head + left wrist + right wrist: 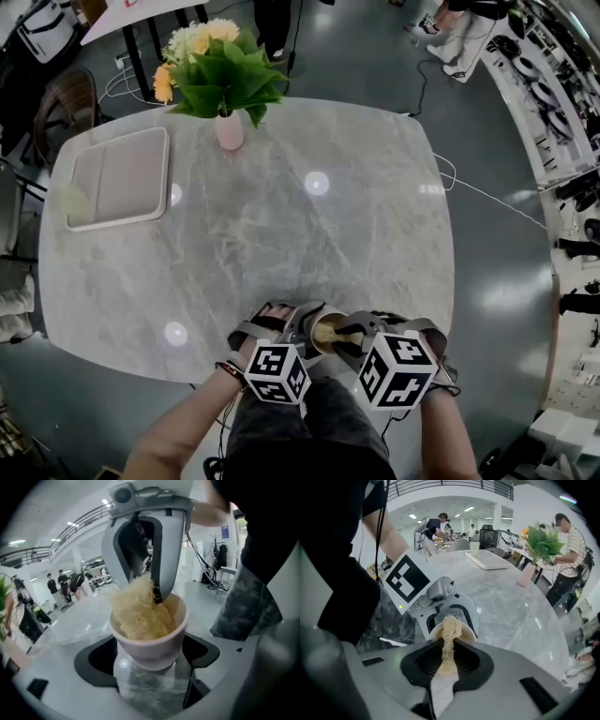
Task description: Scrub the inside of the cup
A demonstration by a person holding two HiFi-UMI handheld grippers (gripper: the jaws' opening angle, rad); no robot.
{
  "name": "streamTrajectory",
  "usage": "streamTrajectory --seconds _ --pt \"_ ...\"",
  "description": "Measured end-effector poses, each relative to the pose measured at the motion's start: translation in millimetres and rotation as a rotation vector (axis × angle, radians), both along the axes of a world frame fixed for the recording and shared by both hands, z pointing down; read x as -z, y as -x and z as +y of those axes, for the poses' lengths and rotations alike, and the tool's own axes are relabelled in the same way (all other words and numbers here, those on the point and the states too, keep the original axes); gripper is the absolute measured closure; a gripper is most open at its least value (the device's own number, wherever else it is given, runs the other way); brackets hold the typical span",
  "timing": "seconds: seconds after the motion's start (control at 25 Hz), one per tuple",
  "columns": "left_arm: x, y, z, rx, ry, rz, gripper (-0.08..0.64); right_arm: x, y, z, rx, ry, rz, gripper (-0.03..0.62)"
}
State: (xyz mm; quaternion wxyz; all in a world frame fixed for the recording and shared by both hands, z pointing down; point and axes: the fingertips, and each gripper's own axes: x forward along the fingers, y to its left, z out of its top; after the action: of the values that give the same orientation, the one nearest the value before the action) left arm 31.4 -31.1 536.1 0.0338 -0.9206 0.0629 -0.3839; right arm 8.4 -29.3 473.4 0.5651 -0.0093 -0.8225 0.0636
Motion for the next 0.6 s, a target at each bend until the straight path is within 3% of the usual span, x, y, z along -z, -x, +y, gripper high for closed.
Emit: streamTrajectory --seconds 0.12,0.24,0.44,0.6 --pt "-1.9 -6.5 0.4 -0.036 0.002 -0.017 0.137 -4.6 -2.0 -7.0 -0.131 0.003 0.046 0.532" --pt "-1.4 -7.6 -3.1 0.071 0.005 -0.01 0.135 -18.2 -4.2 -13.7 -0.252 -0.021 0.123 0.532" --pt "0.0 -6.2 -12.7 0.331 -0.002 -0.009 0.135 -30.5 -1.5 -15.4 -0.254 -0.064 0.198 0.532" --pt "1.1 -7.1 -11.4 0.467 -0.006 0.002 0.135 -33.0 2.5 -7.2 -0.235 -0.005 0.165 0.532"
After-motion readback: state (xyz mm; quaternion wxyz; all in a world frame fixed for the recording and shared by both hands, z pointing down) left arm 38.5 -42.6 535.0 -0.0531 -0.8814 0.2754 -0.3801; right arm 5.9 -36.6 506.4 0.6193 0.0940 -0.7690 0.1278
